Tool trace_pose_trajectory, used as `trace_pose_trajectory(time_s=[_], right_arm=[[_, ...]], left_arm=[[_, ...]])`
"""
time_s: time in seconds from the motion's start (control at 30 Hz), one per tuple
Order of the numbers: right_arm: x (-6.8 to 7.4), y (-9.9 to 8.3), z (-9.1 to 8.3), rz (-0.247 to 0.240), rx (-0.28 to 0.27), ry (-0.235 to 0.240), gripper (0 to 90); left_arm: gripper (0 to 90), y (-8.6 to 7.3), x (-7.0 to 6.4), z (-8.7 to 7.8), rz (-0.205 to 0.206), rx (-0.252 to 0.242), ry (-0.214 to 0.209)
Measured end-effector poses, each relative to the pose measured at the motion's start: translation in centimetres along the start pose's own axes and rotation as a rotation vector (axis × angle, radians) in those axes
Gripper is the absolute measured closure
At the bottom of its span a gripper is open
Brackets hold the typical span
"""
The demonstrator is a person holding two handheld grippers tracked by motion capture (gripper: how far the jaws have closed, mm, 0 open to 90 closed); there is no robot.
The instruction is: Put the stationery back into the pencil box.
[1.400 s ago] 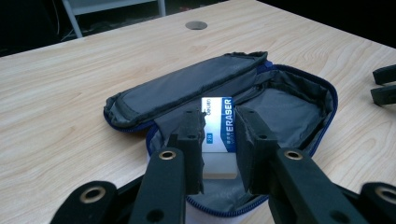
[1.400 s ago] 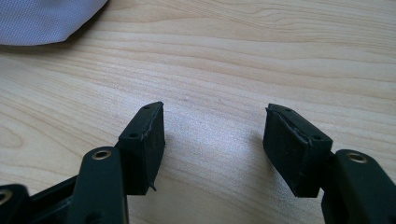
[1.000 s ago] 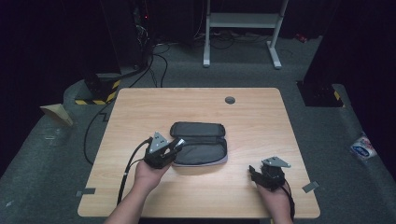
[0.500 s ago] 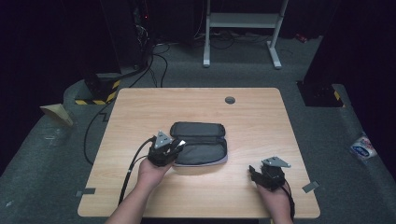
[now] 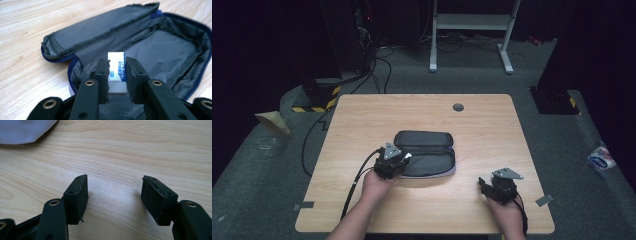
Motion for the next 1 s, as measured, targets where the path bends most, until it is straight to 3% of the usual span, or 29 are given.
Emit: trace_pose_trajectory(time_s=[0.13, 0.53, 0.63, 1.0], right_arm=[[0.0, 0.0, 0.0, 0.0, -0.001, -0.001, 38.3], [0.0, 0.0, 0.0, -0.002, -0.001, -0.003, 38.3], [0.0, 0.0, 0.0, -0.002, -0.001, -0.004, 38.4], [0.0, 0.0, 0.0, -0.002, -0.001, -0.004, 38.5]], left_arm=[[72.8, -0.3, 0.1, 0.3, 0.01, 0.037, 0.025], [71.5, -0.8, -0.2, 0.9, -0.012, 0.092, 0.029], [57.5, -0.7, -0.2, 0.1, -0.036, 0.03, 0.012], [50.8, -0.6, 1.3, -1.8, -0.082, -0.045, 0.006]])
Point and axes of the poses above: each handheld gripper's, and its own axes: z roughly forward along the jaws, y roughly out of its top, x roughly to its left, the point moved 3 cm from there along z, roughly forward along the jaws, and after that the axes turned 5 degrees about z, right-handed, at the moved point
